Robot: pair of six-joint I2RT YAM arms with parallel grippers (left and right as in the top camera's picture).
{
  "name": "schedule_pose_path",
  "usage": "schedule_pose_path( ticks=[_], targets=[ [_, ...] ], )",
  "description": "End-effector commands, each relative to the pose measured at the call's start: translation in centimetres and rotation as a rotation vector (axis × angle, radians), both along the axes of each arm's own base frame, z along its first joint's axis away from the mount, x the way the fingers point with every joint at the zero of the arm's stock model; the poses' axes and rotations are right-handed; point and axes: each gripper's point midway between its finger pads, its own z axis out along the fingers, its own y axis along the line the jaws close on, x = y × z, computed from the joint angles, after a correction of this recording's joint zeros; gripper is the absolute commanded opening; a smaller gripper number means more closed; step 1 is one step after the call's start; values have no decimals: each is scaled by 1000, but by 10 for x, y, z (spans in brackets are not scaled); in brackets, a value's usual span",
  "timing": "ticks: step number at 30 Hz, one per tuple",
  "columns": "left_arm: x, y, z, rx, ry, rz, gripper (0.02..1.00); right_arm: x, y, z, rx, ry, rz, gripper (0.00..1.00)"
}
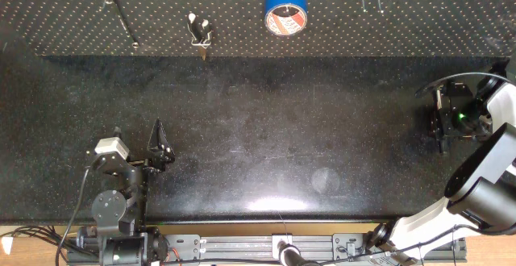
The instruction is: Place Tools Onto Pegboard
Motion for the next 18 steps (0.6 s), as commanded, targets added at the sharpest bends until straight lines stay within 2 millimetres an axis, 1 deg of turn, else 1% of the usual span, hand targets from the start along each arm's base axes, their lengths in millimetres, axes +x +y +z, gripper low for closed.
schedule_pose_path(
  ticks=[1, 2, 3, 7, 8, 9, 10, 11, 12, 13, 14, 15, 16, 18],
  targets=[
    [0, -1, 0, 9, -4, -9, 993, -3, 8, -13, 41, 37, 17, 555],
    [0, -1, 0, 9, -4, -9, 993, -3, 9, -15, 43, 42, -4, 95],
    [0, -1, 0, 9, -4, -9, 993, -5, 10, -16, 49, 51, -4, 77],
    [0, -1, 0, 9, -4, -9, 993, -6, 11, -16, 53, 57, -2, 77],
    [0, -1, 0, 9, -4, -9, 993, -4, 13, -15, 51, 53, 5, 75],
    [0, -1, 0, 9, -4, -10, 993, 10, 25, -6, 71, -16, -4, 75],
    [0, -1, 0, 9, -4, -9, 993, 30, 37, 4, 82, -138, -43, 75],
    [0, -1, 0, 9, -4, -9, 993, 51, 51, 22, 76, -323, -101, 75],
    [0, -1, 0, 9, -4, -9, 993, 62, 65, 54, 39, -539, -170, 75],
    [0, -1, 0, 9, -4, -9, 993, 62, 72, 70, 22, -627, -184, 75],
    [0, -1, 0, 9, -4, -9, 993, 57, 86, 87, 14, -711, -174, 75],
    [0, -1, 0, 9, -4, -9, 993, 44, 100, 98, 11, -745, -146, 75],
    [0, -1, 0, 9, -4, -9, 993, 36, 108, 104, 12, -755, -132, 75],
    [0, -1, 0, 9, -4, -9, 993, 36, 129, 140, 23, -868, -101, 75]
  ],
)
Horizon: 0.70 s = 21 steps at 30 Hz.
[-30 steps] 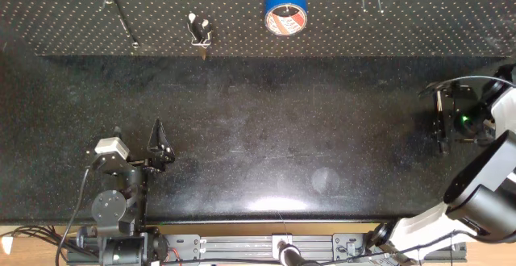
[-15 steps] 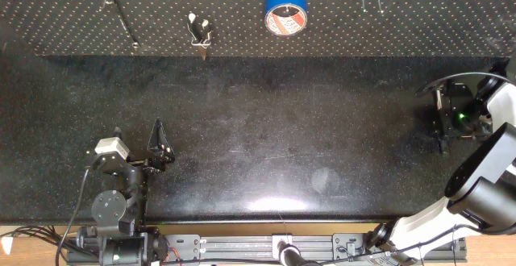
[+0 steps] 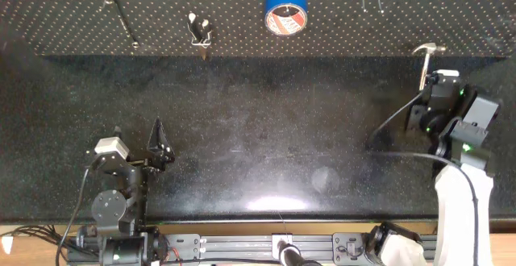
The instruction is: Place Tools Onto Pegboard
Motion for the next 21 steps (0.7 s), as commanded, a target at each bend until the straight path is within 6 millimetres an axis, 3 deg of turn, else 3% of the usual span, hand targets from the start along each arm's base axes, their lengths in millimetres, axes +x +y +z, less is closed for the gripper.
schedule_pose_path(
  ticks=[1, 2, 4, 8, 10, 13, 15, 21],
  targets=[
    [0, -1, 0, 9, -3, -9, 993, -3, 39, 49, 43, -168, 36, 73],
    [0, -1, 0, 9, -3, -9, 996, -2, 47, 59, 57, -204, 44, 75],
    [0, -1, 0, 9, -3, -9, 993, 6, 76, 100, 93, -368, 131, 75],
    [0, -1, 0, 9, -3, -9, 993, -8, 102, 131, 155, -470, 230, 75],
    [0, -1, 0, 9, -3, -9, 993, -2, 111, 131, 160, -475, 264, 75],
    [0, -1, 0, 9, -3, -9, 993, 29, 132, 135, 235, -528, 369, 75],
    [0, -1, 0, 9, -3, -9, 993, 53, 130, 124, 269, -522, 351, 75],
    [0, -1, 0, 9, -3, -9, 993, 93, 126, 104, 281, -507, 354, 75]
  ],
)
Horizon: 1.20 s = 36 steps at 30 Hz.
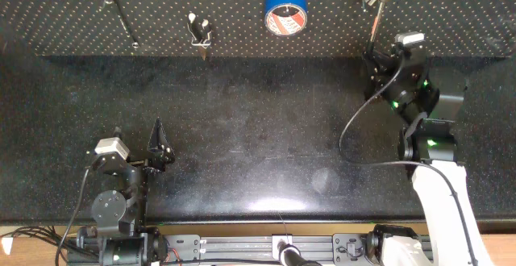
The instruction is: Place Tools Onto Pegboard
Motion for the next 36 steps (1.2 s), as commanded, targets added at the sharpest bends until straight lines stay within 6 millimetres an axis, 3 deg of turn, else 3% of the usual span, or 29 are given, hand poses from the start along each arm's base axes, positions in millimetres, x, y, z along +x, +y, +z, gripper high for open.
schedule_pose_path(
  ticks=[1, 4, 5, 6, 8, 10, 12, 14, 16, 17, 21, 28, 29, 31, 32, 36],
  targets=[
    [0, -1, 0, 9, -3, -9, 993, 25, 4, -2, 20, -15, 28, 75],
    [0, -1, 0, 9, -3, -9, 993, 42, 2, -18, 24, -23, 33, 75],
    [0, -1, 0, 9, -3, -9, 993, 43, 2, -22, 26, -13, 32, 345],
    [0, -1, 0, 9, -3, -9, 993, 44, 2, -27, 27, -1, 32, 976],
    [0, -1, 0, 9, -3, -9, 993, 44, 2, -25, 26, -6, 32, 976],
    [0, -1, 0, 9, -3, -9, 993, 26, 3, -7, 15, -83, 30, 976],
    [0, -1, 0, 9, -3, -9, 993, -22, 4, -5, 2, -164, 15, 976],
    [0, -1, 0, 9, -3, -9, 993, -93, 11, -1, -20, -324, 11, 976],
    [0, -1, 0, 9, -3, -9, 993, -126, 16, -3, -29, -384, 11, 976],
    [0, -1, 0, 9, -3, -9, 993, -151, 19, -24, -22, -331, 10, 976],
    [0, -1, 0, 9, -3, -9, 993, -146, 19, -59, -10, -260, 13, 976],
    [0, -1, 0, 9, -3, -9, 993, -144, 17, -57, -17, -288, 3, 976],
    [0, -1, 0, 9, -3, -9, 991, -139, 1, -58, -216, -349, -52, 976],
    [0, -1, 0, 9, -3, -9, 993, -134, -20, -60, -452, -384, -135, 976],
    [0, -1, 0, 9, -3, -9, 993, -132, -34, -63, -486, -355, -216, 976],
    [0, -1, 0, 9, -3, -9, 993, -133, -26, -57, -484, -386, -199, 976]
  ],
)
